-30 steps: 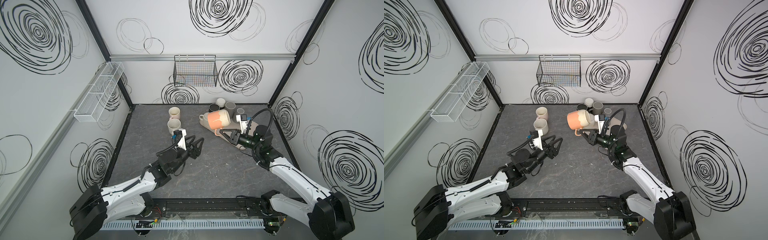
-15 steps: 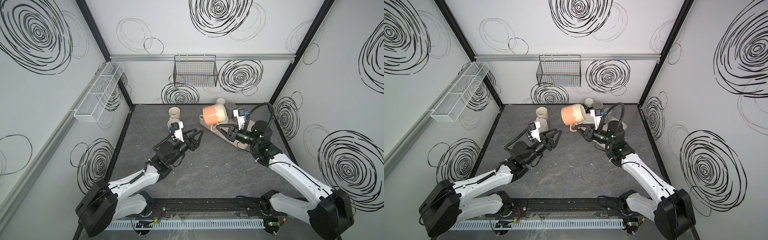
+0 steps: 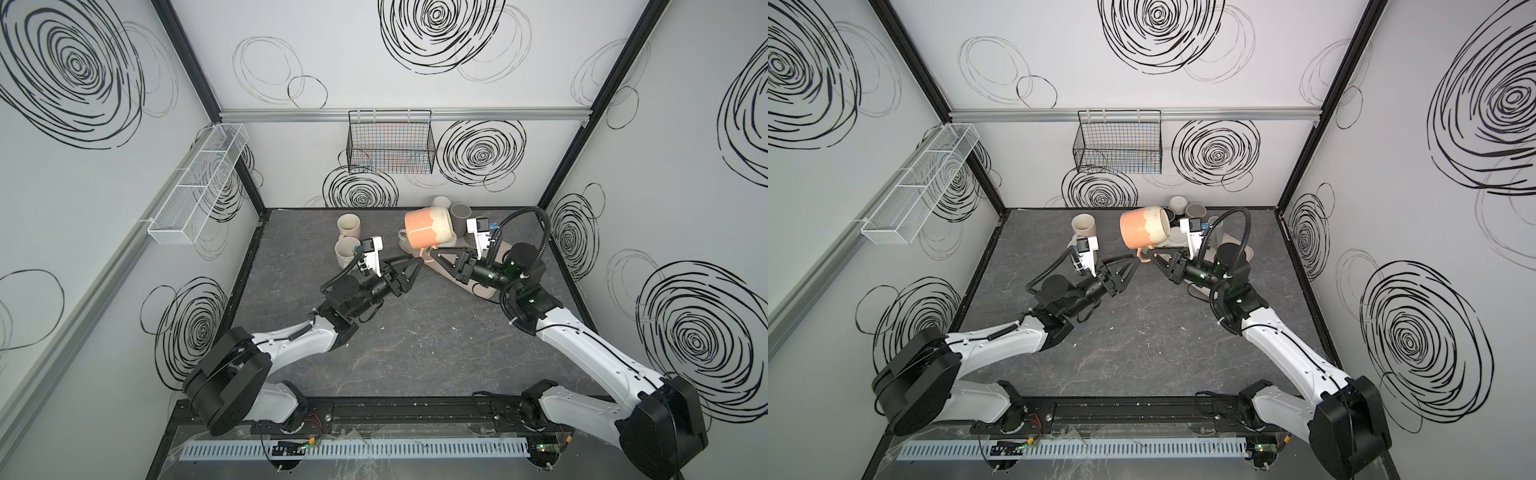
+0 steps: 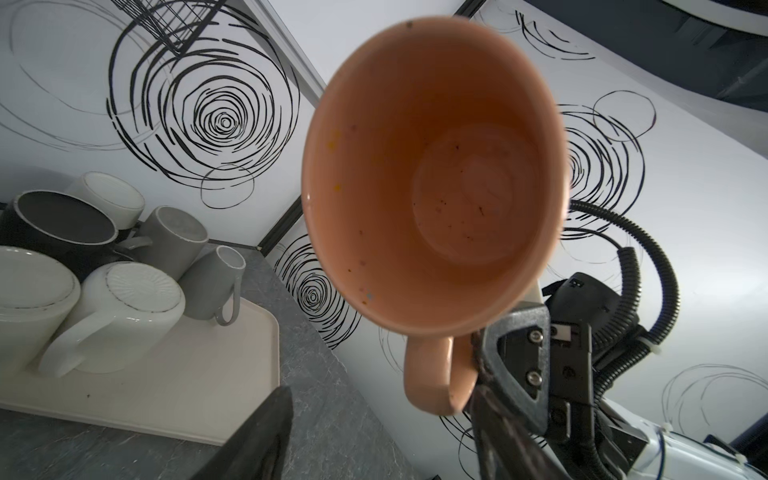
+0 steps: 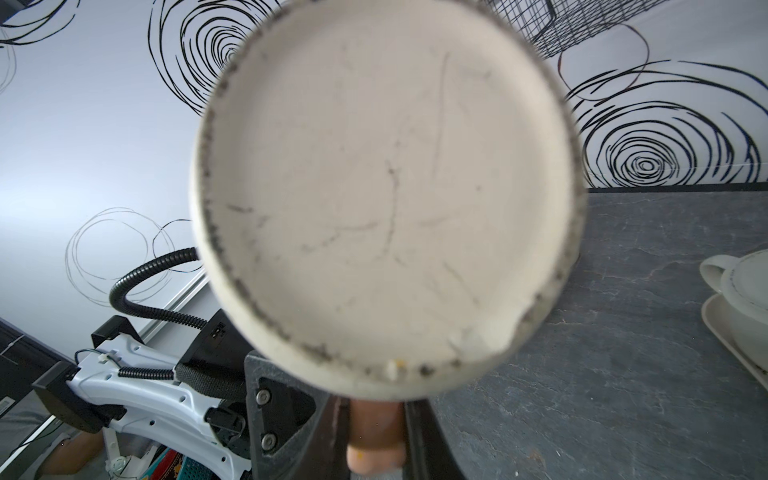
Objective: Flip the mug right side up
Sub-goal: 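Rotate the orange mug toward the left gripper while the left gripper grasps it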
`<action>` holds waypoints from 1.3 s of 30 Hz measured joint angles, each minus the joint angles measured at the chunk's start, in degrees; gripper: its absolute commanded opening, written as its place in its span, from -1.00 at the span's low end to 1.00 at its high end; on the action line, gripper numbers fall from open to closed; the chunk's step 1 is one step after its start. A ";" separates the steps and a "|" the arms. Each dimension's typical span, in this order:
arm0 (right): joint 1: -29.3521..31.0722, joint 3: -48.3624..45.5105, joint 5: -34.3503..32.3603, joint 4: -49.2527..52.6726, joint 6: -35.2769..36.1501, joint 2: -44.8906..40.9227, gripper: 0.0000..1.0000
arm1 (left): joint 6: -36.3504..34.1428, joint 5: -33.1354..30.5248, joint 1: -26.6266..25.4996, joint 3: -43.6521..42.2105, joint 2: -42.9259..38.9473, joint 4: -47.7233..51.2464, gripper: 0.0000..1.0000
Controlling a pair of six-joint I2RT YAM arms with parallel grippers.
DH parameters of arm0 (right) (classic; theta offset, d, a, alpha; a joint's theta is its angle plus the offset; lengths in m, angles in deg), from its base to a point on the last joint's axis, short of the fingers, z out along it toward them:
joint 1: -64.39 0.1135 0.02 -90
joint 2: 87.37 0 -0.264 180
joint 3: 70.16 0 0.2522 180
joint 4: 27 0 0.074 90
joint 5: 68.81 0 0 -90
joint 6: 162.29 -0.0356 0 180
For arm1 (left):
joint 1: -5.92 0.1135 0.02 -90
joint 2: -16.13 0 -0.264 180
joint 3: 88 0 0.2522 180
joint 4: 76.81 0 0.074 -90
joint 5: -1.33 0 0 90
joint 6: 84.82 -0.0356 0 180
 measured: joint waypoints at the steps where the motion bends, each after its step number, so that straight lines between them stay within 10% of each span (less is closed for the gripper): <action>1: 0.15 -0.04 0.04 -0.31 -0.15 0.00 -1.00 | 1.01 0.44 0.00 0.24 1.22 -2.21 0.35; 14: 0.72 -2.01 0.83 -3.89 -2.82 0.00 -1.00 | 8.55 2.99 -0.46 1.60 7.15 -16.20 -0.07; 29: 0.96 -3.63 0.09 -5.42 -4.22 -2.49 -1.00 | 10.73 5.33 -2.05 3.72 8.87 -19.76 -1.00; 39: 1.53 -3.63 -1.51 -2.84 -3.45 -3.08 -0.43 | 10.54 5.33 -2.05 2.91 7.37 -17.11 -1.00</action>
